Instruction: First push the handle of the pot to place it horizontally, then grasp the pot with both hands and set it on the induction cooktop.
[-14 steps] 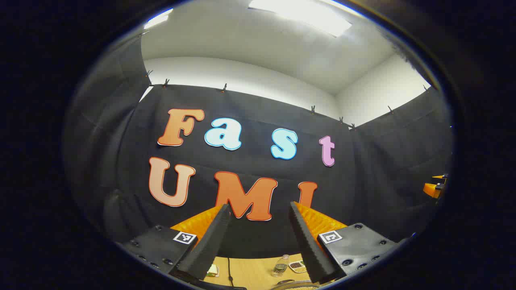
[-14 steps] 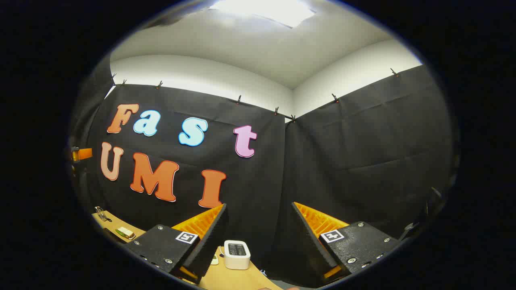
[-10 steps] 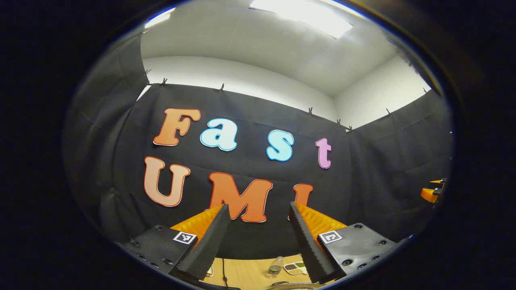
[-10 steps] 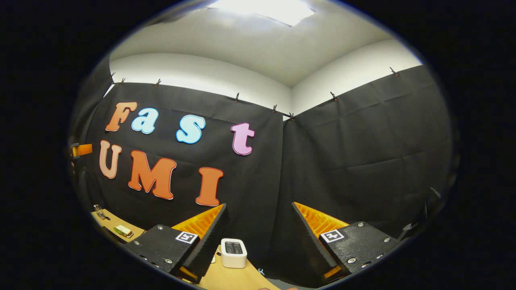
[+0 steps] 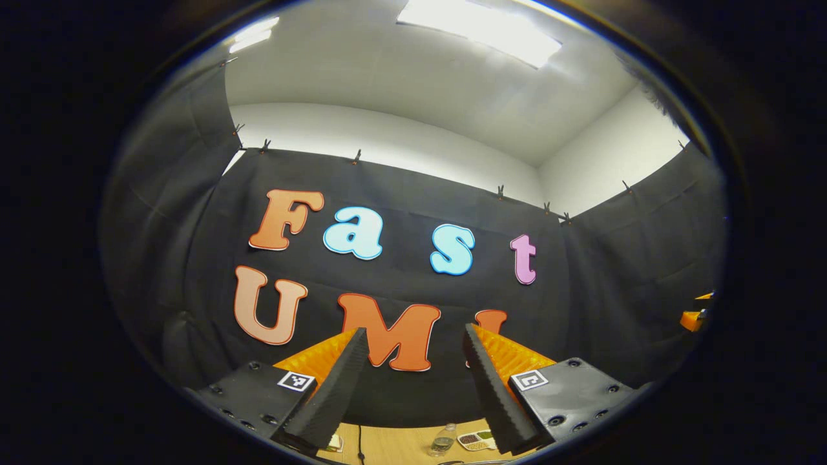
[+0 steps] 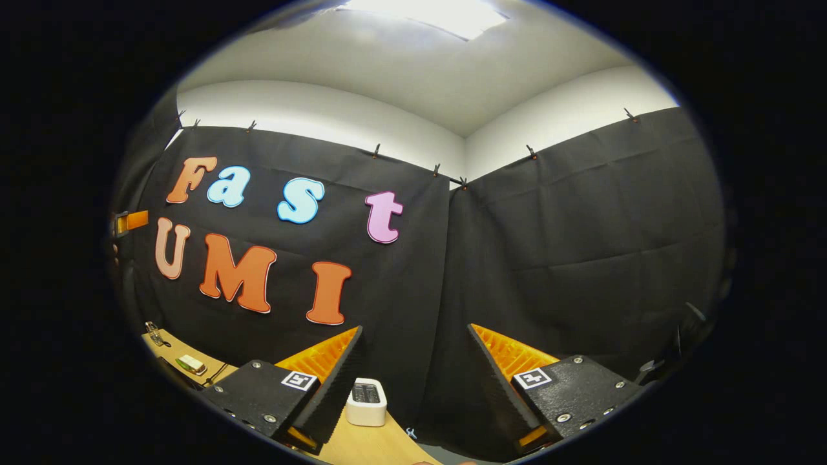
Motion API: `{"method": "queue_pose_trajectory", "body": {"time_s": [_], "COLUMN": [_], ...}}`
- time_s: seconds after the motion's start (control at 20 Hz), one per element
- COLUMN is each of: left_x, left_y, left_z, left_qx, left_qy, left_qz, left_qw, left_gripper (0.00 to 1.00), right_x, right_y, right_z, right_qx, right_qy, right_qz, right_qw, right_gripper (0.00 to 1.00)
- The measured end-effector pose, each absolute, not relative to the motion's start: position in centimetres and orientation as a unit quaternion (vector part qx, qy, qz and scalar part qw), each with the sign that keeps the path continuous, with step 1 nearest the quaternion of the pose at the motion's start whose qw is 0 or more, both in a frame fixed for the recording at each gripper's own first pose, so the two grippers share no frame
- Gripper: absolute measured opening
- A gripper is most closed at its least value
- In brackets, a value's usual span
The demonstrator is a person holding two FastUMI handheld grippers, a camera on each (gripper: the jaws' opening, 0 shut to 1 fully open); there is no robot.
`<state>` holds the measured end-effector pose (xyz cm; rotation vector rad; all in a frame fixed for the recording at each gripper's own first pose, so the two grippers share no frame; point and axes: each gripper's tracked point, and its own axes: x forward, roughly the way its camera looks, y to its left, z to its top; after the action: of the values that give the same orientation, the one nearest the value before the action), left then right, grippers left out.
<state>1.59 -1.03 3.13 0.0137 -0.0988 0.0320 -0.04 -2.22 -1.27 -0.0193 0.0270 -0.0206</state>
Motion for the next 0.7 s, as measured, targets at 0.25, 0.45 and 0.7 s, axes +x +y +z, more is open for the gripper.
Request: {"method": "queue_pose_trajectory", "body": {"time_s": [0.25,0.45,0.7], "left_x": [1.4,1.3,0.9], "left_y": [-0.8,-0.4,-0.3], "left_z": [3.4,2.8,1.5], "left_qx": [0.002,0.002,0.001], "left_qy": [-0.064,-0.058,-0.042], "left_qz": [0.027,0.031,0.034], "left_qw": [0.998,0.998,0.999], "left_gripper": [0.96,0.96,0.96], "right_x": [-0.5,-1.0,-1.0], "right_y": [-2.4,-2.2,-1.5], "right_z": [-1.7,-2.4,-3.9], "right_qx": [-0.015,-0.016,-0.009], "right_qy": [0.018,0.030,0.049], "right_qz": [-0.015,-0.014,-0.011], "right_qw": [1.000,0.999,0.999], "right_gripper": [0.95,0.95,0.95]}}
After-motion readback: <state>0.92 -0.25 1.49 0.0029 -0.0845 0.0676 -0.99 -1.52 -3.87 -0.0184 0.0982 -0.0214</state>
